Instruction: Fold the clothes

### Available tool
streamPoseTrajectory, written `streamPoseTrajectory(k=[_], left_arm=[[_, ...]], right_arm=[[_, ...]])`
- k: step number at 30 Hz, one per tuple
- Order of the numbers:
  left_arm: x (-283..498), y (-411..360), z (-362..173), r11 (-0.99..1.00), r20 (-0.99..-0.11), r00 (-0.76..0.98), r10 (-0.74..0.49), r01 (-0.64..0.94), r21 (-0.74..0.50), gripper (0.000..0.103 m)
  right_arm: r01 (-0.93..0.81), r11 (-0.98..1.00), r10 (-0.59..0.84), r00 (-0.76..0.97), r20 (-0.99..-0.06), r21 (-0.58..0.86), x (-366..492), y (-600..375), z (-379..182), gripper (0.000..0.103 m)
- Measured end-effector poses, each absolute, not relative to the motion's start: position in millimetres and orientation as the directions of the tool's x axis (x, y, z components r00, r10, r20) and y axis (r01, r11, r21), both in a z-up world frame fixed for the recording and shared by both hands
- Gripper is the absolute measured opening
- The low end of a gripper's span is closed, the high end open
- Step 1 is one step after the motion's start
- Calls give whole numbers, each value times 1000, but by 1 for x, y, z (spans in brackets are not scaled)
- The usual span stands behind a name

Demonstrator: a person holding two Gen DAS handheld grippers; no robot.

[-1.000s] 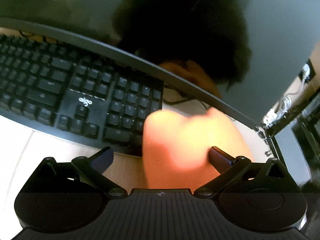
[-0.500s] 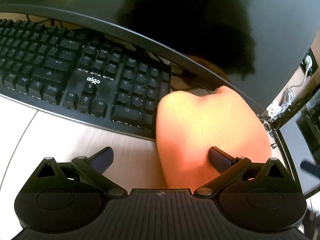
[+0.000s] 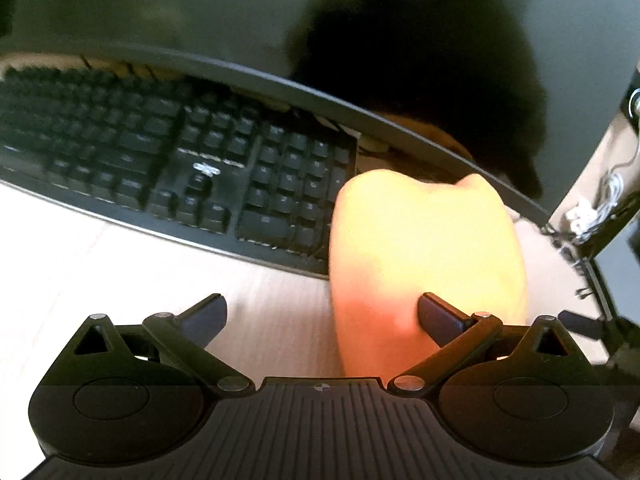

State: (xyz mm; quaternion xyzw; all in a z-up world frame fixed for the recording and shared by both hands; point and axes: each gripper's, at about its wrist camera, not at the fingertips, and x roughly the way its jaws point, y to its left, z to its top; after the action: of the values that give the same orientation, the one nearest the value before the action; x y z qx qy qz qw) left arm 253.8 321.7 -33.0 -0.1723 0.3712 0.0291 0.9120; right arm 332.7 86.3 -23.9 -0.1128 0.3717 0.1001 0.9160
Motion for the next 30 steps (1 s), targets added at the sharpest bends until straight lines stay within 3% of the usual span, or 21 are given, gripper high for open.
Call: streamPoseTrajectory(k=[4,8,14,18,23,30], left_arm=[[199,303,-19,950,-673,739,36,-234,-207,103],[127,271,-10,927,-672,738,65,-294,-234,103],[38,204,-10,918,-538,819,197,-347,-191,103],[18,176,1,943,-526,825,207,-312,-119,103],[11,153,16,955,-511,831,221,-290,-59,103],[7,135,16,959,-521,818,243,-284,2,103]], right_arm=[[-270,963,194,740,-644,-20,298,62,1,103],[-356,930,341,745,-574,91,225,24,34,103],[-437,892,436,768,-468,115,130,-26,13,103],[-447,865,493,678,-545,226,114,-43,-1,103],[-449,885,456,783,-424,124,90,-52,18,103],[-437,892,439,778,-450,115,74,-50,5,103]])
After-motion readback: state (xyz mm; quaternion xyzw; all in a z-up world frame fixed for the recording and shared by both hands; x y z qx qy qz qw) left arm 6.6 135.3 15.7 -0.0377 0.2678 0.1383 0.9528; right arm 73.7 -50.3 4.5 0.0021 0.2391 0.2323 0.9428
